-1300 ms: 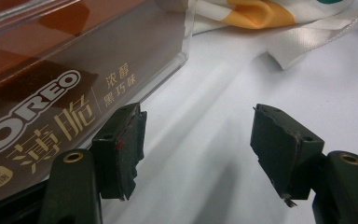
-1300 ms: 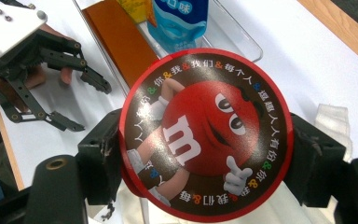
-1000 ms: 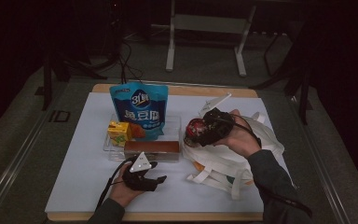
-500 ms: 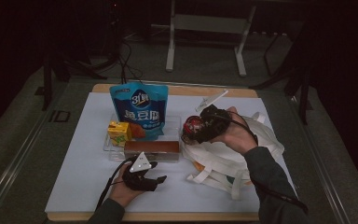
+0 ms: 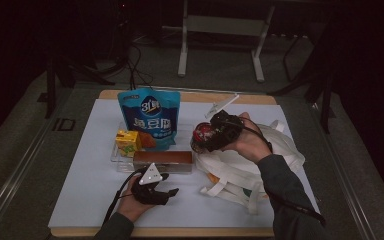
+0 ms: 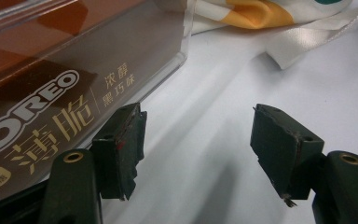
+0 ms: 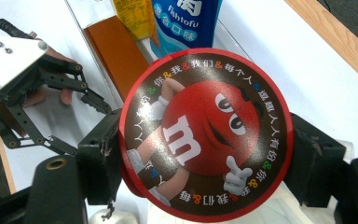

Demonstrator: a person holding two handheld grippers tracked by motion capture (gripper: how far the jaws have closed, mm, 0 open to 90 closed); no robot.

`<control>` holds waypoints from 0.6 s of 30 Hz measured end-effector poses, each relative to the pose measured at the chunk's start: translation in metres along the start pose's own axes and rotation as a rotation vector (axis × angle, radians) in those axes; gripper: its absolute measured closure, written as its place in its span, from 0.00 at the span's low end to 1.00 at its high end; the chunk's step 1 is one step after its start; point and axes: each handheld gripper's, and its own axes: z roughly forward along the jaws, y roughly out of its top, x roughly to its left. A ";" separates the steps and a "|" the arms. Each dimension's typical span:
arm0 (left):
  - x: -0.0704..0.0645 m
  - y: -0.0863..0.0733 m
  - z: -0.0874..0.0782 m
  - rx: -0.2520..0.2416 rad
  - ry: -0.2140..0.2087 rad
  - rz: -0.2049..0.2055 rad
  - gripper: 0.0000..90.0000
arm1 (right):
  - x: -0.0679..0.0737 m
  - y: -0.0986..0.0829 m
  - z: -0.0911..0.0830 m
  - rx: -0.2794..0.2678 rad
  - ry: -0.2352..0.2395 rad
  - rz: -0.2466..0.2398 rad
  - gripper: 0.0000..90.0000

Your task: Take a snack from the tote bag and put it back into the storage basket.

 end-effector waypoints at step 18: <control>0.000 0.000 0.000 0.001 0.000 0.003 0.39 | 0.003 0.017 0.013 0.013 0.011 -0.029 0.28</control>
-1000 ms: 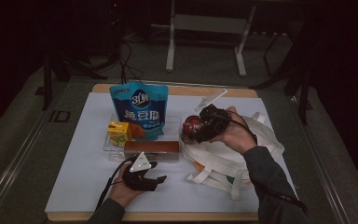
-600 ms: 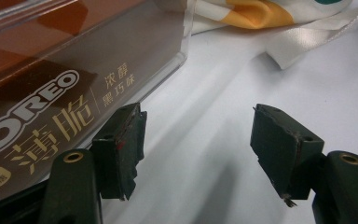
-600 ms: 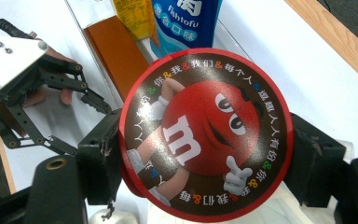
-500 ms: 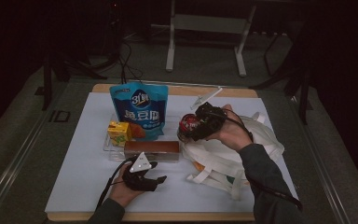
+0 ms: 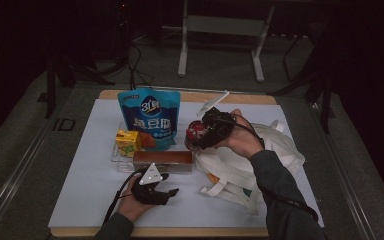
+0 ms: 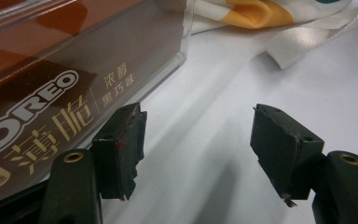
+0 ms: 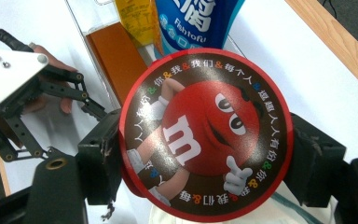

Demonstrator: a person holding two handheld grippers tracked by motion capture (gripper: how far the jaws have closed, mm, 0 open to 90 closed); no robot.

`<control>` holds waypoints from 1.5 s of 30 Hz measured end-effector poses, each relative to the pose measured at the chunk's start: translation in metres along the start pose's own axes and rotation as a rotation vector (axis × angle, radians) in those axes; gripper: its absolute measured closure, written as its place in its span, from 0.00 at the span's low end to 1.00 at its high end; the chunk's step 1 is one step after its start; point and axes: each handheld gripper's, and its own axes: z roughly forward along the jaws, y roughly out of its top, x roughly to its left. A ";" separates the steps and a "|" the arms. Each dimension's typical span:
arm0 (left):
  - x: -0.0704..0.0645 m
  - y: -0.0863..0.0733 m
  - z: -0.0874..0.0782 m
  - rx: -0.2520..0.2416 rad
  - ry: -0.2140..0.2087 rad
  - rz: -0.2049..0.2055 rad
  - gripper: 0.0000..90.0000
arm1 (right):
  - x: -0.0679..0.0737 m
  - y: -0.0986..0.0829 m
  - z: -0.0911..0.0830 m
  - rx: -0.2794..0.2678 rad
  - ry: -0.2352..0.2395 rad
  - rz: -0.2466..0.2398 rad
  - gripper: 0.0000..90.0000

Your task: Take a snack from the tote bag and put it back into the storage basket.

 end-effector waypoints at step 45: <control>-0.001 0.000 0.000 -0.002 0.003 0.010 0.39 | -0.007 0.016 0.047 0.025 0.004 0.004 0.28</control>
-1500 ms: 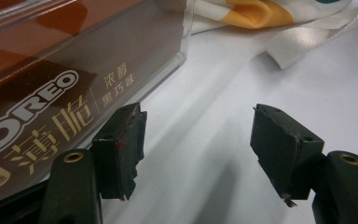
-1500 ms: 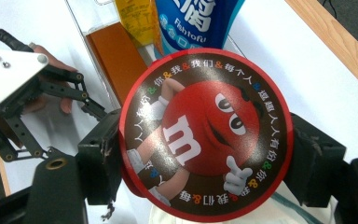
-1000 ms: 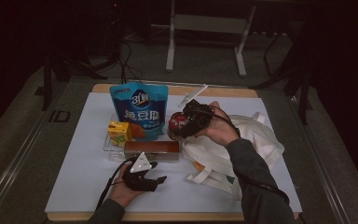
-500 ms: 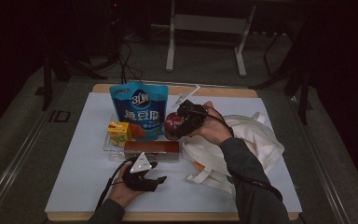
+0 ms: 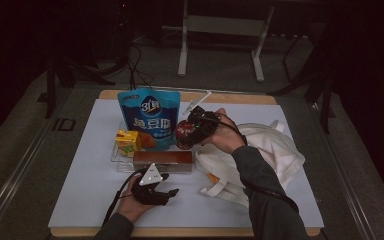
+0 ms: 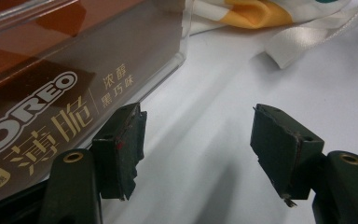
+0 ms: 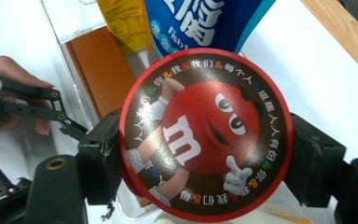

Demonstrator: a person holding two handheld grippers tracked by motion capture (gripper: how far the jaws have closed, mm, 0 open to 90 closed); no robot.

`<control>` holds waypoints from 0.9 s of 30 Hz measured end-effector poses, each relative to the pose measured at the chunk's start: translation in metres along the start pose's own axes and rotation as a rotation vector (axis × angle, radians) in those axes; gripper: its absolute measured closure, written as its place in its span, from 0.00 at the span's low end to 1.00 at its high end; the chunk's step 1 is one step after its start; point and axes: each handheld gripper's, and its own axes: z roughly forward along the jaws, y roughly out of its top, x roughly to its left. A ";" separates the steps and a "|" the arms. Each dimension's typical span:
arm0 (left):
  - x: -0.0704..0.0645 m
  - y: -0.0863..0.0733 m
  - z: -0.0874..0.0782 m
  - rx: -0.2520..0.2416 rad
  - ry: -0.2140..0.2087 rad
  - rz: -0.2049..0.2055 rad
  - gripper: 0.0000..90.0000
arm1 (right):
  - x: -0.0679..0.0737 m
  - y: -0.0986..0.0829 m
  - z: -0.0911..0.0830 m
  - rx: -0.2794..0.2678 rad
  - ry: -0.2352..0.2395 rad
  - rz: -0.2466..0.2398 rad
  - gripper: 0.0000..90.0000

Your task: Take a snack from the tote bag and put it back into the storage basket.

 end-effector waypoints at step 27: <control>0.000 0.000 0.000 -0.002 -0.001 0.001 0.39 | -0.001 -0.002 0.025 0.008 -0.013 0.038 0.28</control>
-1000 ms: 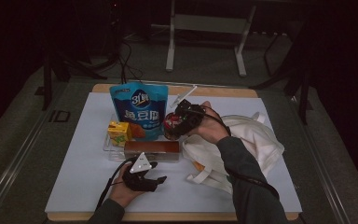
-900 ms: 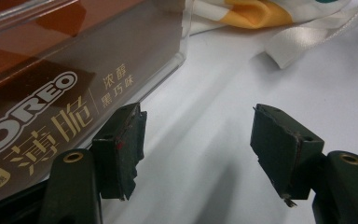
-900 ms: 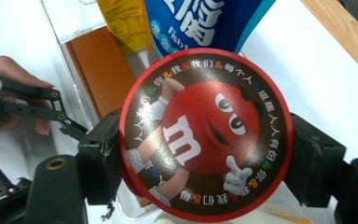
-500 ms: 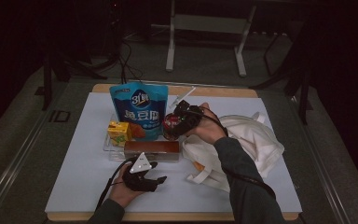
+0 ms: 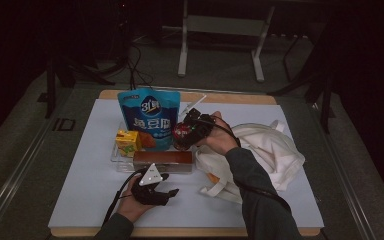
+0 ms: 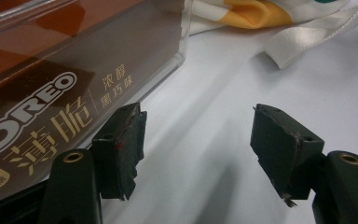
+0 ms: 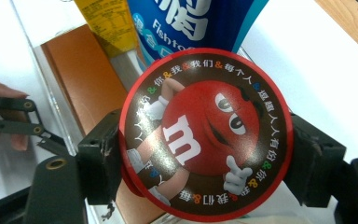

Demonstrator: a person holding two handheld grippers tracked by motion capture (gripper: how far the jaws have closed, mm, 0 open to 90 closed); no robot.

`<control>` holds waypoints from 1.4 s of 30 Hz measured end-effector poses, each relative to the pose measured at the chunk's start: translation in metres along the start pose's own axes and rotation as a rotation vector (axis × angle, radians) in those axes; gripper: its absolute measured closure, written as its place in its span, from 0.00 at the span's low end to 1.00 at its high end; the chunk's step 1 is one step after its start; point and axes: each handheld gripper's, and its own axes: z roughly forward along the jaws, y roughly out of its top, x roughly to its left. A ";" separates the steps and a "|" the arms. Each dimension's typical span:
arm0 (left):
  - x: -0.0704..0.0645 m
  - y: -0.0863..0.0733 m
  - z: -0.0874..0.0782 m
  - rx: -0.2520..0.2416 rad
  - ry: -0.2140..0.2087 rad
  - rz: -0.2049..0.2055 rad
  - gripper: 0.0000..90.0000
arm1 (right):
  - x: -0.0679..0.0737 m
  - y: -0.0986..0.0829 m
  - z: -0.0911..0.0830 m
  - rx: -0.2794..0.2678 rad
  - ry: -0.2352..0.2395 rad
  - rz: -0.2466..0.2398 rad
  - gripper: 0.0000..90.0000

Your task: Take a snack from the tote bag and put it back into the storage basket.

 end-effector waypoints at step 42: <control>0.000 0.000 0.000 0.001 0.000 0.001 0.38 | 0.001 -0.007 0.029 0.049 -0.045 0.029 0.28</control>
